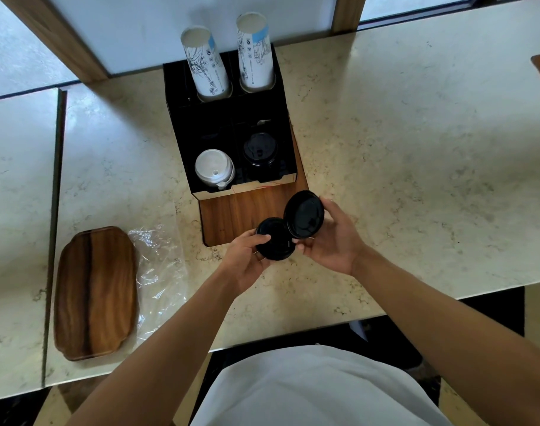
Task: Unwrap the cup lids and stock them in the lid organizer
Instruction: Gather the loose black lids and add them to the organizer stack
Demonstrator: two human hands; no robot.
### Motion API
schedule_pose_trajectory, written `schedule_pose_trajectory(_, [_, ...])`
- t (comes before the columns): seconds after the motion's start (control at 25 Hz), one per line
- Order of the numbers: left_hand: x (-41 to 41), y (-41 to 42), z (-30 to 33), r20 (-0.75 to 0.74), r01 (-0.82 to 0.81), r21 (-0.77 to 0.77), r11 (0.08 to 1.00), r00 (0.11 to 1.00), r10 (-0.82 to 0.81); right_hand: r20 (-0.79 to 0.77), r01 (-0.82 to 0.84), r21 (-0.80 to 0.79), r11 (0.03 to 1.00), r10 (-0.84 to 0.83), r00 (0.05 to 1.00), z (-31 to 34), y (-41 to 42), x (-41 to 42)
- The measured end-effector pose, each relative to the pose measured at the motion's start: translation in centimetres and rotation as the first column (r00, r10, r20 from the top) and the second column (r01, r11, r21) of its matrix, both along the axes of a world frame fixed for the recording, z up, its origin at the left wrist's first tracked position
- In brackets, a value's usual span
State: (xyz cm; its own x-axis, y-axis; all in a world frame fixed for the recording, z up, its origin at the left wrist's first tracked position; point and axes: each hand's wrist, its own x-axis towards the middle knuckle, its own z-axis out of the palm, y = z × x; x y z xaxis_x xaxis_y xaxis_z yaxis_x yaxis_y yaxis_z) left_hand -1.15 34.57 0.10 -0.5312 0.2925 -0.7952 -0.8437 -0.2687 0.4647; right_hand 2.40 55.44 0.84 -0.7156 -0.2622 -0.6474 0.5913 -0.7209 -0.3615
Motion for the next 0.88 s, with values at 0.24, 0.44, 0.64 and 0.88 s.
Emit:
schedule_pose_trajectory(0.24, [0.6, -1.6, 0.1, -0.008, -0.056, 0.037, 0.998, 0.998, 0.056, -0.038, 0.035, -0.119, 0.992, -0.04, 0.998, -0.5, -0.5, 0.2])
schedule_pose_trajectory(0.44, [1.0, -2.3, 0.2, -0.023, -0.058, 0.05, 0.997, 0.998, 0.059, -0.112, -0.072, 0.624, 0.778, 0.18, 0.977, 0.6, -2.4, -0.4])
schedule_pose_trajectory(0.64, [1.5, -2.0, 0.2, -0.049, -0.029, 0.103, 0.994, 0.998, 0.035, -0.014, -0.042, 0.99, 0.137, 0.387, 0.922, 0.3, -6.1, 0.2])
schedule_pose_trajectory(0.88, [1.9, -2.4, -0.1, -0.039, -0.056, 0.249, 0.967, 0.997, 0.068, 0.013, 0.013, 0.998, -0.059, 0.434, 0.901, -0.4, -7.8, 1.1])
